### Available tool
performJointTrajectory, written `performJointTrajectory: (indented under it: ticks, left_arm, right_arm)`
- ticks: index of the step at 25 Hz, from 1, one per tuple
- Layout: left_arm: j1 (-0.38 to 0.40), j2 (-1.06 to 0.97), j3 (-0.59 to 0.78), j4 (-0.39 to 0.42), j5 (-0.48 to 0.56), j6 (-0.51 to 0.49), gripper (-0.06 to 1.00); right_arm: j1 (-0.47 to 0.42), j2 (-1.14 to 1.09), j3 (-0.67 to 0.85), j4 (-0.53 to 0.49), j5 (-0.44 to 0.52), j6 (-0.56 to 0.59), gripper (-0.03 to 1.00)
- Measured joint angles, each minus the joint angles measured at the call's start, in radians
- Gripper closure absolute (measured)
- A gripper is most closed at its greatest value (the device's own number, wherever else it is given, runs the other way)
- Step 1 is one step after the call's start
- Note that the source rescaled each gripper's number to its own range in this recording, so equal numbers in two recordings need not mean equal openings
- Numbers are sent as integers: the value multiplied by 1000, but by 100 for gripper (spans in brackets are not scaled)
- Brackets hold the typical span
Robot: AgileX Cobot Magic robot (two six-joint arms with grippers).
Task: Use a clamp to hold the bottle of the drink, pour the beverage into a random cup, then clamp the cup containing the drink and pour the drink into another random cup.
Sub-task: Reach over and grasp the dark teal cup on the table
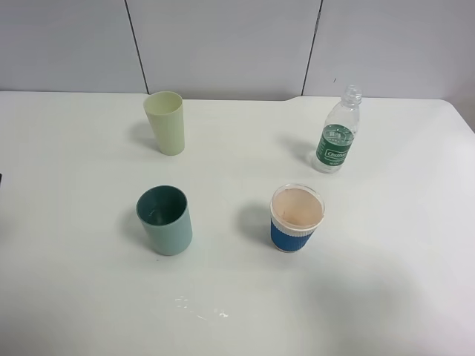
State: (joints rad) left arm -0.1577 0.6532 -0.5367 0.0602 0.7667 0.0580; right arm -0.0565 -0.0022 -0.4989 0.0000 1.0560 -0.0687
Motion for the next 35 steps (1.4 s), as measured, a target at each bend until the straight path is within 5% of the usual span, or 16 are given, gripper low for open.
performJointTrajectory:
  ticks: [7, 16, 27, 35]
  left_arm:
    - [-188, 139, 0, 56, -2, 2, -6]
    - [-325, 295, 0, 89, -10, 3, -6]
    - [-337, 448, 0, 91, -80, 3, -6]
    - [-342, 507, 104, 57, -292, 3, -6]
  right_arm:
    - [0, 0, 0, 0, 0, 0, -3]
    - [0, 0, 0, 0, 0, 0, -3]
    - [0, 0, 0, 0, 0, 0, -3]
    - [0, 0, 0, 0, 0, 0, -3]
